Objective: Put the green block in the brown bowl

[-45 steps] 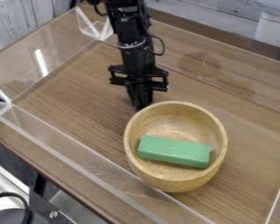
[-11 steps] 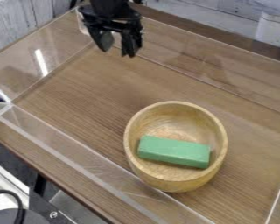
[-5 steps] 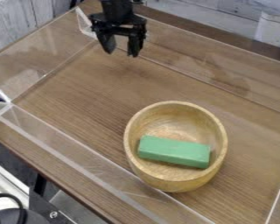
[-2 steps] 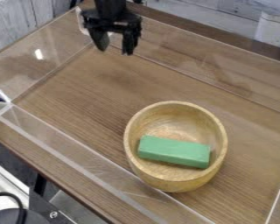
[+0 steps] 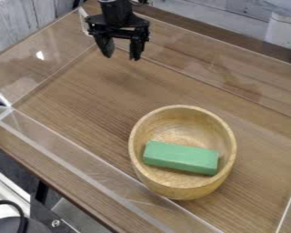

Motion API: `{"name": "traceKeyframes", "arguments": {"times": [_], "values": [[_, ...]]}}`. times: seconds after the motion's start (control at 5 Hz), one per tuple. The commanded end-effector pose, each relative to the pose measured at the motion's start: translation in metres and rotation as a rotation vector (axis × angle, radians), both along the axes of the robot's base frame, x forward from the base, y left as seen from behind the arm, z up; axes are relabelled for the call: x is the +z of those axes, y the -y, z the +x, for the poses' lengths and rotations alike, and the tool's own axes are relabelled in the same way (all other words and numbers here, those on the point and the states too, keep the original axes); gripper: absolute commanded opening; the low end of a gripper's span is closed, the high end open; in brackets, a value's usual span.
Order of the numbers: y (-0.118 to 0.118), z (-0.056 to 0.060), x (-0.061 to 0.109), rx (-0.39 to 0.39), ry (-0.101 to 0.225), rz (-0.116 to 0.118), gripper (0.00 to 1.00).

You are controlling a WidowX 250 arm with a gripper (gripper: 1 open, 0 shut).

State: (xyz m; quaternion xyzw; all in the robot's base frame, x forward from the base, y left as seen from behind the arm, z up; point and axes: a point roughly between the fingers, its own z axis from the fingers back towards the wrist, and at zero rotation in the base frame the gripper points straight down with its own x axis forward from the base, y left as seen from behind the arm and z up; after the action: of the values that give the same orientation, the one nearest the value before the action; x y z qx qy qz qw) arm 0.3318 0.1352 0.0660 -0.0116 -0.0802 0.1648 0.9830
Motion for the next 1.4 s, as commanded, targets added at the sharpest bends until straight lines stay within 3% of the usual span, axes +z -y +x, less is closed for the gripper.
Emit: {"name": "traceKeyframes", "arguments": {"times": [0.0, 0.2, 0.4, 0.6, 0.8, 1.0, 1.2], "values": [[-0.002, 0.016, 0.029, 0.021, 0.069, 0.019, 1.00], [-0.004, 0.017, 0.027, 0.092, 0.075, 0.045, 1.00], [-0.001, 0.014, 0.025, 0.189, 0.072, 0.076, 0.00], [0.000, 0.012, 0.043, 0.153, 0.049, 0.086, 0.00], [-0.005, 0.015, 0.048, 0.172, 0.036, 0.091, 1.00], [-0.011, 0.016, 0.042, 0.190, 0.039, 0.106, 0.00], [-0.013, 0.014, 0.043, 0.202, 0.043, 0.118, 1.00]]}}
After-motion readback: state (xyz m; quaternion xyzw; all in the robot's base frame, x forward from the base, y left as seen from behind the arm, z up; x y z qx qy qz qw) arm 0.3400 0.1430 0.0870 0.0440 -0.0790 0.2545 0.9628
